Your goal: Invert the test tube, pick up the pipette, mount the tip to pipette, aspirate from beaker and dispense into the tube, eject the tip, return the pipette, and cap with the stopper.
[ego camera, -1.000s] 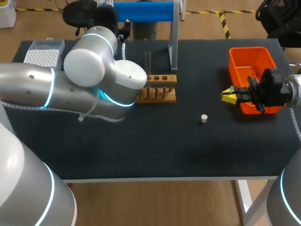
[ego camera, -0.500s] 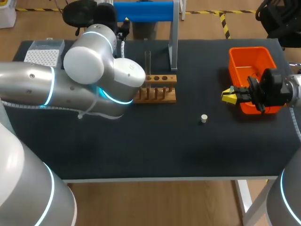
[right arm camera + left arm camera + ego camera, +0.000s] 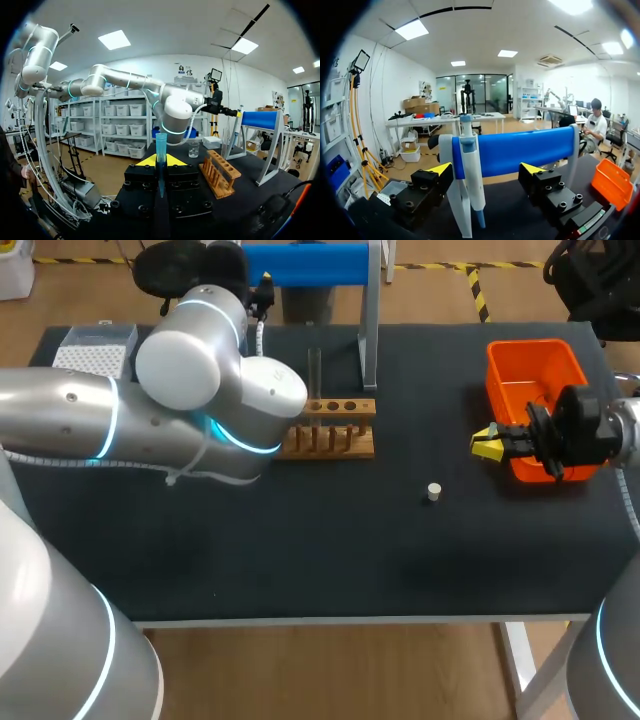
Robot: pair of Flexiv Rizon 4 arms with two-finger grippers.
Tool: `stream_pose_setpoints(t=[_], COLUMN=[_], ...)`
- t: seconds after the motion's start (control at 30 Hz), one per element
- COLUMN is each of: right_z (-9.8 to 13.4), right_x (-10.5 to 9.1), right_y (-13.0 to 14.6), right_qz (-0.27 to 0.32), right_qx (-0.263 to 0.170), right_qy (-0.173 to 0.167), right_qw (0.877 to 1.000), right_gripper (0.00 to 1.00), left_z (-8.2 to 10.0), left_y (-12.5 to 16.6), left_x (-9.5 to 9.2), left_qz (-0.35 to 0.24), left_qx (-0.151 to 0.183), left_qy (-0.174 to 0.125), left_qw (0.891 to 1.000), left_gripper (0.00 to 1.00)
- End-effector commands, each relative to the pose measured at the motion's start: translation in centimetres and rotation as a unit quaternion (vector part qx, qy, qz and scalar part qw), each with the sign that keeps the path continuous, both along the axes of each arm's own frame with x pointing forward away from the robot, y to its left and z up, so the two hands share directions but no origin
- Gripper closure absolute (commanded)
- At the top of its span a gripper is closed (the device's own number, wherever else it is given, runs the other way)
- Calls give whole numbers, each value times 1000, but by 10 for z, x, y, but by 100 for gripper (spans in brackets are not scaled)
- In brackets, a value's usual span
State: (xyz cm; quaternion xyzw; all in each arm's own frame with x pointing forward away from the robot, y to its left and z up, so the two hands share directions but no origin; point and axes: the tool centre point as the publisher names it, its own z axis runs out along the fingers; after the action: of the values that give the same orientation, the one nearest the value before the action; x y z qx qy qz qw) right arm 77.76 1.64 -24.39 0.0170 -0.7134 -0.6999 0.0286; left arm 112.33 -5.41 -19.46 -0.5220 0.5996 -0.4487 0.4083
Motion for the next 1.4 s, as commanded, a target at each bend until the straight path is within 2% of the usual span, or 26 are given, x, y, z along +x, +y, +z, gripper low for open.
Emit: stream_pose_setpoints(t=[0.03,0.23,0.3,0.4,0.5,0.83,0.93,1.07,1.13,1.2,1.33,1.4], right_z=[0,0,0,0,0,0,0,0,0,0,0,0], right_x=[-1,-1,-1,-1,-1,-1,-1,-1,-1,-1,-1,-1], right_y=[-1,-1,-1,-1,-1,-1,-1,-1,-1,-1,-1,-1], right_qz=[-1,-1,-1,-1,-1,-1,-1,-1,-1,-1,-1,-1], right_qx=[0,0,0,0,0,0,0,0,0,0,0,0], right_qy=[0,0,0,0,0,0,0,0,0,0,0,0], right_qw=[1000,1000,1000,1000,1000,1000,1000,1000,1000,1000,1000,1000], right_gripper=[100,100,100,100,100,100,100,100,100,100,100,100], left_z=[-4,-7,-8,-9,-10,-13,-13,-14,-14,-15,-15,-14], left_y=[-2,1,3,3,6,10,10,11,12,11,11,11], left_x=[6,12,14,15,18,26,27,29,31,32,36,38], left_qz=[2,6,7,9,11,12,12,13,13,13,12,11], left_qx=[-2,-3,-3,-4,-5,-7,-7,-8,-9,-9,-11,-8], left_qy=[-2,-2,-1,-1,-2,-8,-11,-15,-16,-17,-20,-22], left_qw=[1000,1000,1000,1000,1000,1000,1000,1000,1000,1000,1000,1000], left_gripper=[25,33,33,24,25,36,48,40,39,43,43,46])
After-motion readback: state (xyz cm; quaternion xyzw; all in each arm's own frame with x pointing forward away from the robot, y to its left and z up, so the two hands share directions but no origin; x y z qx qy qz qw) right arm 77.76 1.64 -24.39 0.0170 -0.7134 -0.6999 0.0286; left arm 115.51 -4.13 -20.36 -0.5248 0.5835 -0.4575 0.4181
